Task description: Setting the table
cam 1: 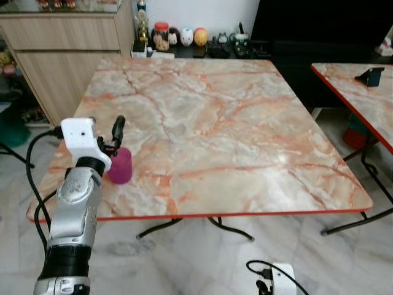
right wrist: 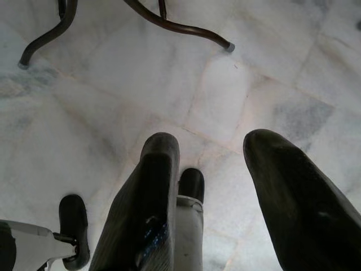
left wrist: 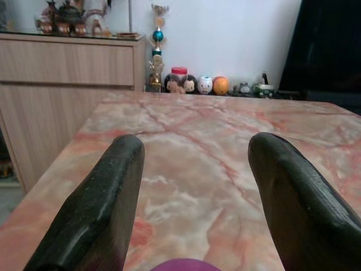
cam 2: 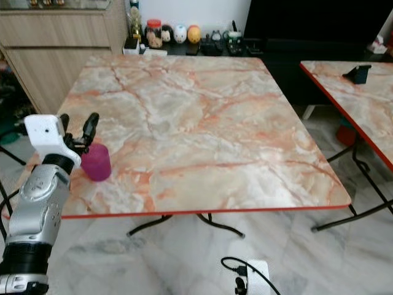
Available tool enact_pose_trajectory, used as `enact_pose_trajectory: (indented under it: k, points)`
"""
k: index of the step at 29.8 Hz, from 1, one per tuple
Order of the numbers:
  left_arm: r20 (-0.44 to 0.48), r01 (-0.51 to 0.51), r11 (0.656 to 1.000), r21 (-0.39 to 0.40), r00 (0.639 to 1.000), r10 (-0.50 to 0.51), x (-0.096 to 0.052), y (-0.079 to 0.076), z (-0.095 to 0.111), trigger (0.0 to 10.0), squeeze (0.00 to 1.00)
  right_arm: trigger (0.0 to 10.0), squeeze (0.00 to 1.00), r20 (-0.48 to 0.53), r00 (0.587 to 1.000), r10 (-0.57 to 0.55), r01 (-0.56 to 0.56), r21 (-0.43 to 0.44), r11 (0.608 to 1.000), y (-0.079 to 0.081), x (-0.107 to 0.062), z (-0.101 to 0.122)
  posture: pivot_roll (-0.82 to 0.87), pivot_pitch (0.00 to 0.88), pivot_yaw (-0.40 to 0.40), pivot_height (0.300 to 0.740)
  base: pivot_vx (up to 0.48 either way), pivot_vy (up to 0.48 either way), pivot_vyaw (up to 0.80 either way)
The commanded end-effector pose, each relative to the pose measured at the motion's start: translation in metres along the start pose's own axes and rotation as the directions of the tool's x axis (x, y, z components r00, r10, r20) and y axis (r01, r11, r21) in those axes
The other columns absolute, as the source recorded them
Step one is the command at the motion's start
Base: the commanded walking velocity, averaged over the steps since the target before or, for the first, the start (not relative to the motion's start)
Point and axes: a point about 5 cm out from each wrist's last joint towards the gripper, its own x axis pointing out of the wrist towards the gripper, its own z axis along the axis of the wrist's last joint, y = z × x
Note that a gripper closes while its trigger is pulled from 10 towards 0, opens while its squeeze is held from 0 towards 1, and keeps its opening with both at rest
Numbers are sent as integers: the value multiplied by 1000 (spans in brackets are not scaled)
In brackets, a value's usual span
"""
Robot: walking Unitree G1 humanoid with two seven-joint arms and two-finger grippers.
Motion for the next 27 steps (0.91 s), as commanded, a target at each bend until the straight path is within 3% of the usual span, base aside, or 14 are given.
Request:
enact_pose_trajectory:
  k: [1, 4, 7, 13, 14, 16, 20, 22, 27]
  points:
    - [38, 27, 1000, 1, 999, -27, 5, -6, 16, 10000, 0, 10000, 0, -13, 1000, -7, 7, -3, 1000, -4, -1, -2, 116, 0, -29, 740, 0, 0, 0]
    - [-39, 33, 999, 38, 999, -31, 10, -8, 17, 10000, 0, 10000, 0, -16, 1000, -2, 2, -8, 1000, -3, -1, -3, 110, 0, -26, 740, 0, 0, 0]
    - [-182, 21, 998, 52, 983, -11, 11, -5, 11, 10000, 0, 10000, 0, -19, 1000, -1, 1, -6, 1000, -3, -1, -3, 112, 0, -25, 740, 0, 0, 0]
    - [-295, -18, 999, 52, 955, 33, 8, 3, 2, 10000, 35, 10000, 0, -23, 1000, -7, 7, -1, 1000, -3, -1, -4, 117, 0, -25, 740, 0, 0, 0]
    - [-317, -49, 998, 37, 947, 58, 7, 8, -3, 10000, 1000, 10000, 0, -23, 1000, -8, 8, 0, 1000, -3, -1, -4, 115, 0, -23, 740, 0, 0, 0]
    - [-377, -118, 993, 27, 919, 119, 3, 18, -11, 10000, 1000, 10000, 0, -23, 1000, -9, 9, 3, 1000, -3, -1, -4, 113, 0, -22, 740, 0, 0, 0]
    - [-364, -113, 991, 70, 922, 131, 3, 20, -8, 10000, 1000, 10000, 0, -23, 1000, -10, 10, 2, 1000, -3, -1, -4, 117, 0, -23, 740, 0, 0, 0]
    - [-377, -124, 990, 71, 915, 142, 3, 22, -9, 10000, 0, 10000, 0, -24, 1000, -11, 11, 3, 1000, -3, -1, -4, 117, 0, -23, 740, 0, 0, 0]
    - [-421, -200, 977, 77, 882, 213, -2, 32, -17, 10000, 0, 10000, 0, -24, 1000, -9, 9, 1, 1000, -3, -1, -4, 116, 0, -25, 740, 0, 0, 0]
